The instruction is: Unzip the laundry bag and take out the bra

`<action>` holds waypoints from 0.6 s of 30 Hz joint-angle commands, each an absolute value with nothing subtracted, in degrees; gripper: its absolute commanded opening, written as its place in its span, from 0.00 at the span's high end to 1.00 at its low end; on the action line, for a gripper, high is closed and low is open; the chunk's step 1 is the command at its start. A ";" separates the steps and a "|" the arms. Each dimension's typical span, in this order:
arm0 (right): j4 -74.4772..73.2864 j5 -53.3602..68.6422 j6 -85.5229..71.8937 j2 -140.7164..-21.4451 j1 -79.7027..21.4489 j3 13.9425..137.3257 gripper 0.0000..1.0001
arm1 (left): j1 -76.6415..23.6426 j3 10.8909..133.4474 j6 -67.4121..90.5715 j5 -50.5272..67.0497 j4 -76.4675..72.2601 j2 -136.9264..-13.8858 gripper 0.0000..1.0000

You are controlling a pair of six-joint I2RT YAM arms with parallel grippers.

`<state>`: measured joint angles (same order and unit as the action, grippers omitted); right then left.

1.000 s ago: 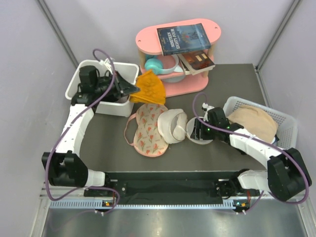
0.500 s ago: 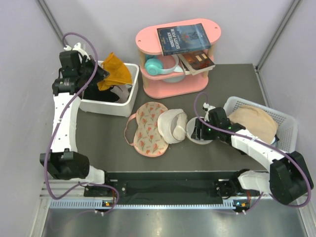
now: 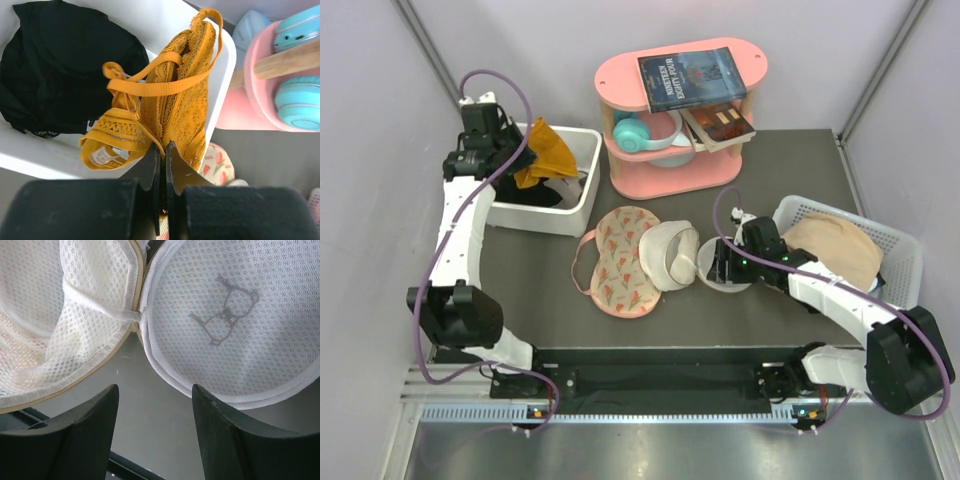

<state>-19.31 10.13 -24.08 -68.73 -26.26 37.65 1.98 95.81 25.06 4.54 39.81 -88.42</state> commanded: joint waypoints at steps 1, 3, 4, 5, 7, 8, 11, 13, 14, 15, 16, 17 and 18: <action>-19.25 9.58 -24.08 -67.50 -27.07 40.60 0.39 | 0.18 99.31 24.43 -2.88 37.35 -91.23 1.00; -19.69 9.41 -23.99 -67.06 -26.98 40.52 0.39 | 0.18 99.58 25.40 -4.30 37.35 -91.84 0.97; -19.86 9.40 -23.99 -66.89 -26.98 40.52 0.39 | 0.18 99.67 25.57 -5.26 37.35 -91.93 0.97; -19.95 9.32 -23.91 -66.45 -26.98 40.43 0.39 | 0.18 99.75 26.01 -6.58 37.35 -92.19 0.96; -20.13 9.32 -23.99 -66.27 -26.98 40.34 0.39 | 0.18 100.02 26.10 -7.12 37.18 -92.46 0.92; -20.04 9.23 -23.91 -66.27 -26.98 40.34 0.40 | 0.26 100.02 26.19 -6.95 37.09 -92.72 0.89; -20.13 9.23 -23.99 -66.53 -26.98 40.52 0.39 | 0.18 100.98 25.84 -5.89 37.71 -94.04 0.56; -20.21 9.32 -23.91 -66.53 -26.98 40.69 0.39 | -1.58 100.72 25.32 -5.89 37.10 -94.04 0.31; -20.13 9.23 -23.99 -66.45 -26.98 40.78 0.39 | -1.93 100.64 24.96 -6.15 37.09 -93.96 0.19; -20.21 9.23 -23.99 -66.36 -26.98 40.96 0.39 | -2.11 100.55 24.53 -6.50 36.92 -93.78 0.13; -20.39 9.32 -23.91 -66.36 -26.98 41.22 0.39 | -2.20 100.63 24.26 -6.33 36.83 -93.69 0.10; -20.39 9.23 -23.91 -66.36 -26.98 41.39 0.39 | -2.37 100.72 23.82 -6.24 36.74 -93.60 0.05; -20.48 9.32 -23.91 -66.44 -26.98 41.48 0.39 | -2.46 100.72 23.73 -6.15 36.74 -93.43 0.04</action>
